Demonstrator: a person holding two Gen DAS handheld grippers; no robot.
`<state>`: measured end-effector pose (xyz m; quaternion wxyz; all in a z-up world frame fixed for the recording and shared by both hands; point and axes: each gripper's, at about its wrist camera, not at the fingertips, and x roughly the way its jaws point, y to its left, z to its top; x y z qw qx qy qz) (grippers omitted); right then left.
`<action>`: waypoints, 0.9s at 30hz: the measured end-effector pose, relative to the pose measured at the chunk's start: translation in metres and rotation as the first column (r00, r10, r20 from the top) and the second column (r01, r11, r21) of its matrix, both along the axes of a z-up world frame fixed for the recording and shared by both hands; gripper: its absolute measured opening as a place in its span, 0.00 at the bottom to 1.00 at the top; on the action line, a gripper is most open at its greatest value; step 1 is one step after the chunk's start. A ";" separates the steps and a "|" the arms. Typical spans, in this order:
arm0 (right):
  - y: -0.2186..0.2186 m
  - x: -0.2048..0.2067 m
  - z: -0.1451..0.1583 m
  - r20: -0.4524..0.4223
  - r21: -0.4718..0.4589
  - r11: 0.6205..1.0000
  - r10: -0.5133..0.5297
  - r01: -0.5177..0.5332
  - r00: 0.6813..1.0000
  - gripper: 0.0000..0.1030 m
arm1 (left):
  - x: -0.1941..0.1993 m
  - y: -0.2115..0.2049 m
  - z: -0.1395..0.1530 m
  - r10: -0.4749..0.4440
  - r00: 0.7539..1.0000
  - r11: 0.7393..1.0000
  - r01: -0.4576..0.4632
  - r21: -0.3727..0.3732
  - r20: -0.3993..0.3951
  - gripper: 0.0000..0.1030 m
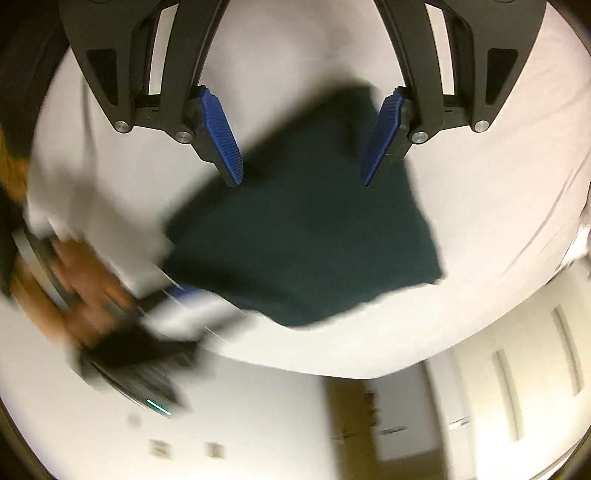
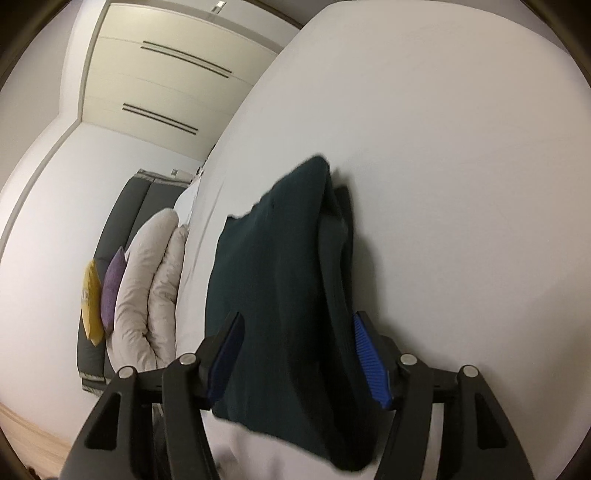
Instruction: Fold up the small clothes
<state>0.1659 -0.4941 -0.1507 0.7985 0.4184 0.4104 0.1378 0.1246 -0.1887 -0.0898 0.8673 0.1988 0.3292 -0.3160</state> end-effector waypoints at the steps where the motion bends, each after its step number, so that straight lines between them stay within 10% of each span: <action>1: 0.006 -0.004 -0.001 -0.019 -0.027 1.000 0.006 -0.006 1.000 0.62 | 0.016 0.002 0.005 0.034 0.999 0.999 -0.034 -0.020 -0.003 0.63; 6: 0.030 -0.013 -0.010 -0.098 -0.163 0.985 0.041 -0.057 0.994 0.50 | 0.093 0.033 -0.008 0.155 0.967 0.985 -0.168 -0.046 -0.202 0.63; 12: 0.033 -0.024 -0.004 -0.083 -0.195 0.981 -0.002 -0.015 0.997 0.21 | 0.112 0.055 -0.040 0.141 0.962 0.989 -0.148 -0.014 -0.235 0.58; 20: 0.055 -0.032 0.015 -0.057 -0.179 0.983 0.033 -0.042 0.998 0.20 | 0.108 0.080 -0.060 0.123 0.956 0.992 -0.111 0.059 -0.267 0.50; 27: 0.023 -0.024 -0.033 -0.112 -0.095 0.995 -0.043 0.032 0.993 0.21 | 0.106 0.091 -0.064 0.132 0.955 0.991 -0.120 0.060 -0.265 0.50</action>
